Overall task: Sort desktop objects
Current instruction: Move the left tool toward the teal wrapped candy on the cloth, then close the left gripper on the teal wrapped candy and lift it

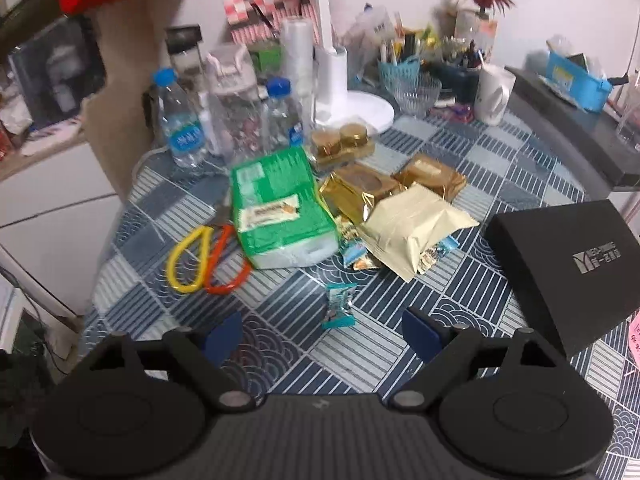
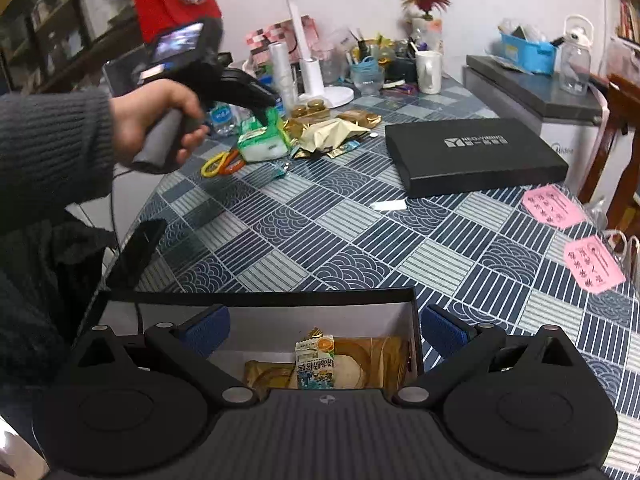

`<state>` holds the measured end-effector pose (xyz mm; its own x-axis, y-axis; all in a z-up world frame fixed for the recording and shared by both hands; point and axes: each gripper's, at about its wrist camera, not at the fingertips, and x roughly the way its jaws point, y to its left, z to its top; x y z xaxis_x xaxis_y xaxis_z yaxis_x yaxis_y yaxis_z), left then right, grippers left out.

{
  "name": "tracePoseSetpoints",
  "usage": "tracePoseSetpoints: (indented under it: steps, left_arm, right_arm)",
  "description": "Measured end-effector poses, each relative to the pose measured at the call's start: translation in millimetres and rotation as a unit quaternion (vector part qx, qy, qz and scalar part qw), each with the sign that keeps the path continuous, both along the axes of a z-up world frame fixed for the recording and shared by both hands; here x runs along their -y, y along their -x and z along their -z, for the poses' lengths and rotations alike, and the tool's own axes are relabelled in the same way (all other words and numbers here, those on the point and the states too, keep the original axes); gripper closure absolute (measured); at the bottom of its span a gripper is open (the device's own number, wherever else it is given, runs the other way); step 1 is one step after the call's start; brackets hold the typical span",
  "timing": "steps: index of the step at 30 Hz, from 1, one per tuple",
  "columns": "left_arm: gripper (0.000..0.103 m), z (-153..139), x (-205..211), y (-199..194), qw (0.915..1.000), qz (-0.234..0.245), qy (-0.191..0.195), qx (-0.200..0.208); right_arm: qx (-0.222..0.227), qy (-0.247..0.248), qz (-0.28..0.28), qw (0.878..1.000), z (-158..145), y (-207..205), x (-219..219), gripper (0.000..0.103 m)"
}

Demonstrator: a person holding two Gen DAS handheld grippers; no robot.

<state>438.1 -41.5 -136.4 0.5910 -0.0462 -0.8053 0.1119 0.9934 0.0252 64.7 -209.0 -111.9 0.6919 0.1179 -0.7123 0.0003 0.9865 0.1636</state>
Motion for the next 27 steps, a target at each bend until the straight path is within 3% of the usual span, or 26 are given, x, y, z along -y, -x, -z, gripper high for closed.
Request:
tracePoseSetpoints:
  steps: [6,11,19,23,27]
  left_arm:
    - [0.002,30,2,-29,0.9993,0.008,0.022,-0.029]
    - [0.013,53,6,-46,0.9987,0.014,0.020,-0.044]
    - [0.013,77,11,-64,0.9979,0.022,0.025,-0.056]
    - [0.023,89,11,-71,0.9972,0.017,0.032,-0.065]
    - [0.025,98,11,-73,0.9969,0.018,0.026,-0.072]
  right_arm:
    - [-0.007,-0.003,-0.004,1.000,9,-8,-3,0.000]
    - [-0.010,-0.002,-0.001,1.000,15,-12,-2,0.000]
    - [-0.009,0.013,0.004,1.000,20,-17,-4,0.000]
    - [-0.013,-0.006,0.006,1.000,20,-21,0,0.000]
    - [-0.011,-0.004,0.008,1.000,20,-23,1,0.000]
